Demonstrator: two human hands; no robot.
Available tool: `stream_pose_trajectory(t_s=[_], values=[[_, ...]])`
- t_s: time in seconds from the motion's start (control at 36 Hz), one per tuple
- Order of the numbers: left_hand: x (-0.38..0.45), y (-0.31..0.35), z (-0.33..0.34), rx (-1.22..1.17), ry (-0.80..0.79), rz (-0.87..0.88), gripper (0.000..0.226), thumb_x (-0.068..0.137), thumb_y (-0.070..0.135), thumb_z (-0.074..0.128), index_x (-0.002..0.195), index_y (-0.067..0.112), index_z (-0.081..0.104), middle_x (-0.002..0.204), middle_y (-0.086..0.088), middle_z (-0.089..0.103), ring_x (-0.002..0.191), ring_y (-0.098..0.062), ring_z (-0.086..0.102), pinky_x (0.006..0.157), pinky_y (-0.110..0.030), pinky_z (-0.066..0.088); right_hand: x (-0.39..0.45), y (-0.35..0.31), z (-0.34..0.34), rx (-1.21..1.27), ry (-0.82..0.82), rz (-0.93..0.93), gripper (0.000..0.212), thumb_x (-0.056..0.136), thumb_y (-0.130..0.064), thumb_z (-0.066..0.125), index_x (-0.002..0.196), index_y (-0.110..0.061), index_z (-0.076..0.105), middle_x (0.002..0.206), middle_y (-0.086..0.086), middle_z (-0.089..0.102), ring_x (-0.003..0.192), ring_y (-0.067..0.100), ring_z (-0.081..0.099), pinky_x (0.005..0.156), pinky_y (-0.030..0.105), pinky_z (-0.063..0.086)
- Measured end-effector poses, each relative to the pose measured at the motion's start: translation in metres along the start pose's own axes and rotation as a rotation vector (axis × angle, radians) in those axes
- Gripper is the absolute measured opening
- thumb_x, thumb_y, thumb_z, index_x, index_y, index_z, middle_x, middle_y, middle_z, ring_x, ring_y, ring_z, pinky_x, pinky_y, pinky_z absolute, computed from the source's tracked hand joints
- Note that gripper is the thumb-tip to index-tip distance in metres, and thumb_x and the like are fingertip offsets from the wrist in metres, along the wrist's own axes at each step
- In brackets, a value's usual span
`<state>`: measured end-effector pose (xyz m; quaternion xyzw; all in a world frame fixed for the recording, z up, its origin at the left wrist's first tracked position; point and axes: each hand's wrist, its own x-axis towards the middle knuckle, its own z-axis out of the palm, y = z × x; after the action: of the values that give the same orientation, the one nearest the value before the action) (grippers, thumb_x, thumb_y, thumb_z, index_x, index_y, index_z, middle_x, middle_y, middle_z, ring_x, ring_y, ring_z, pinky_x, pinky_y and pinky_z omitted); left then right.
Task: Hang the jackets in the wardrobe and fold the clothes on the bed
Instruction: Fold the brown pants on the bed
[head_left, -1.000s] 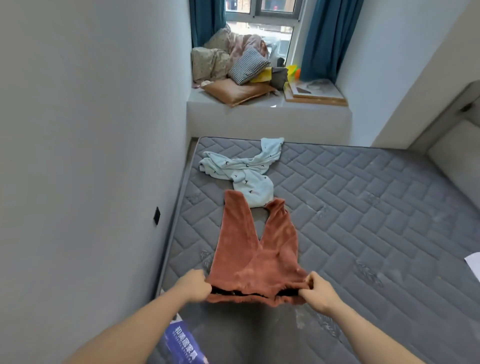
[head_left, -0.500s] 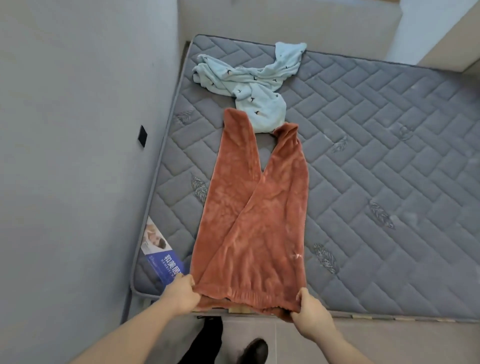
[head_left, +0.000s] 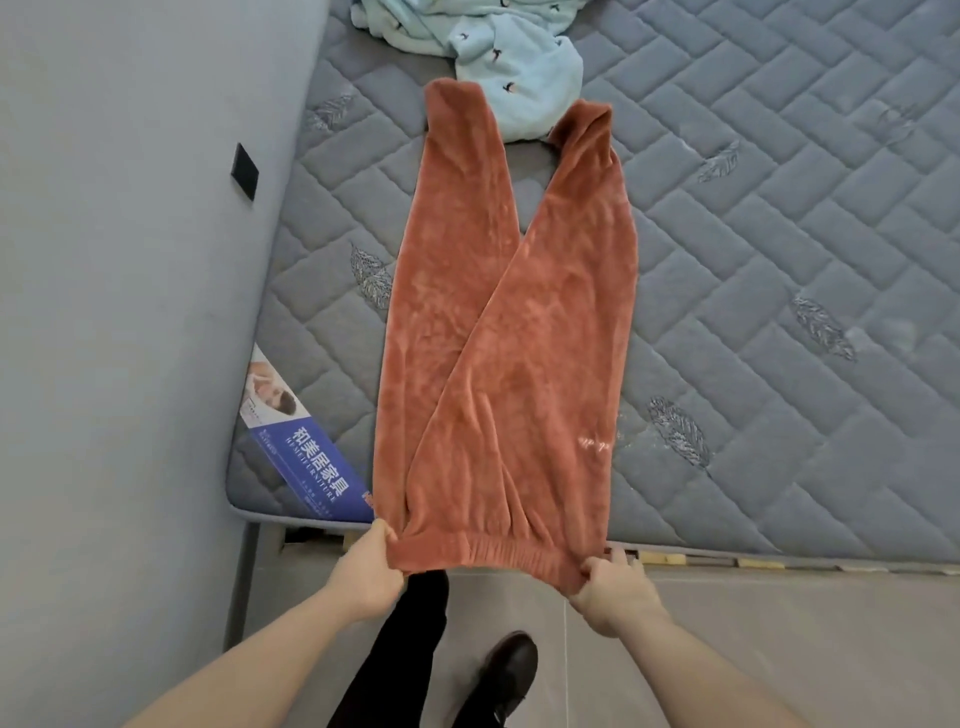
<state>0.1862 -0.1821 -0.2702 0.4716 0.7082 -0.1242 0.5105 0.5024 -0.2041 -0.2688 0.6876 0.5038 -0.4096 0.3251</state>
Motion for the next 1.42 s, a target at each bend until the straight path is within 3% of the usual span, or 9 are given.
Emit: stream_pose_trajectory(t_s=[0.22, 0.33, 0.47, 0.56, 0.64, 0.78, 0.97, 1.22, 1.42], values=[[-0.011, -0.005, 0.021, -0.13, 0.038, -0.041, 0.037, 0.082, 0.015, 0.06, 0.117, 0.024, 0.049, 0.116, 0.002, 0.054, 0.095, -0.017, 0.061, 0.077, -0.031, 0.045, -0.004, -0.004, -0.006, 0.205, 0.11, -0.014, 0.04, 0.092, -0.037, 0.056, 0.13, -0.024, 0.056, 0.134, 0.006, 0.048, 0.126, 0.029, 0.054, 0.101, 0.037, 0.048], [-0.009, -0.002, 0.001, -0.23, 0.122, -0.09, 0.014, 0.087, 0.03, 0.068, 0.096, 0.024, 0.061, 0.094, 0.01, 0.067, 0.088, -0.01, 0.064, 0.08, -0.032, 0.048, -0.009, -0.028, -0.036, 0.331, 0.166, -0.056, 0.046, 0.091, -0.037, 0.061, 0.134, -0.022, 0.052, 0.134, 0.004, 0.049, 0.118, 0.028, 0.06, 0.097, 0.034, 0.049], [0.003, 0.007, -0.033, -0.324, 0.262, -0.102, 0.031, 0.081, 0.033, 0.076, 0.072, 0.02, 0.049, 0.065, 0.007, 0.059, 0.066, -0.017, 0.057, 0.065, -0.033, 0.042, -0.002, -0.071, -0.083, 0.459, 0.229, -0.166, 0.037, 0.088, -0.028, 0.061, 0.124, -0.025, 0.055, 0.128, 0.0, 0.051, 0.098, 0.02, 0.06, 0.088, 0.03, 0.046], [0.017, 0.011, -0.044, -0.397, 0.147, -0.167, 0.04, 0.075, 0.027, 0.079, 0.093, 0.02, 0.044, 0.085, 0.001, 0.062, 0.077, -0.017, 0.061, 0.067, -0.034, 0.043, 0.011, -0.096, -0.102, 0.501, 0.246, -0.216, 0.038, 0.088, -0.022, 0.059, 0.125, -0.027, 0.054, 0.13, -0.002, 0.051, 0.091, 0.014, 0.056, 0.085, 0.029, 0.044], [0.032, 0.01, -0.048, -0.398, 0.008, -0.202, 0.061, 0.064, 0.027, 0.079, 0.109, 0.022, 0.037, 0.091, -0.003, 0.068, 0.084, -0.019, 0.067, 0.07, -0.034, 0.048, 0.027, -0.116, -0.109, 0.421, 0.239, -0.284, 0.053, 0.093, -0.025, 0.058, 0.144, -0.031, 0.042, 0.139, -0.002, 0.044, 0.108, 0.019, 0.059, 0.088, 0.03, 0.046], [0.049, 0.013, -0.046, -0.375, -0.087, -0.219, 0.056, 0.048, 0.031, 0.067, 0.097, 0.025, 0.041, 0.088, 0.001, 0.066, 0.079, -0.012, 0.064, 0.062, -0.028, 0.043, 0.055, -0.15, -0.107, 0.307, 0.226, -0.362, 0.073, 0.099, -0.033, 0.058, 0.158, -0.042, 0.015, 0.138, -0.002, 0.037, 0.097, 0.019, 0.06, 0.079, 0.032, 0.05], [0.061, 0.005, -0.031, -0.425, -0.077, -0.227, 0.034, 0.078, 0.016, 0.071, 0.107, 0.028, 0.056, 0.103, 0.008, 0.068, 0.1, -0.017, 0.065, 0.086, -0.031, 0.049, 0.085, -0.156, -0.095, -0.034, 0.076, -0.226, 0.073, 0.1, -0.039, 0.053, 0.16, -0.039, 0.012, 0.142, 0.007, 0.036, 0.119, 0.031, 0.056, 0.093, 0.041, 0.05], [0.04, -0.009, -0.018, -0.487, 0.207, -0.222, 0.01, 0.101, 0.019, 0.055, 0.107, 0.022, 0.048, 0.101, -0.004, 0.066, 0.095, -0.03, 0.059, 0.077, -0.037, 0.039, 0.077, -0.132, -0.092, 0.147, 0.009, -0.227, 0.061, 0.093, -0.036, 0.053, 0.153, -0.03, 0.041, 0.148, 0.002, 0.035, 0.127, 0.027, 0.055, 0.103, 0.037, 0.048], [0.003, 0.036, -0.017, -0.554, 0.298, -0.035, 0.034, 0.099, 0.026, 0.061, 0.123, 0.042, 0.045, 0.1, 0.019, 0.068, 0.093, -0.003, 0.065, 0.072, -0.023, 0.045, 0.049, -0.073, -0.102, 0.412, 0.214, -0.31, 0.065, 0.091, -0.035, 0.062, 0.152, -0.035, 0.038, 0.14, -0.004, 0.045, 0.116, 0.018, 0.06, 0.103, 0.033, 0.046]])
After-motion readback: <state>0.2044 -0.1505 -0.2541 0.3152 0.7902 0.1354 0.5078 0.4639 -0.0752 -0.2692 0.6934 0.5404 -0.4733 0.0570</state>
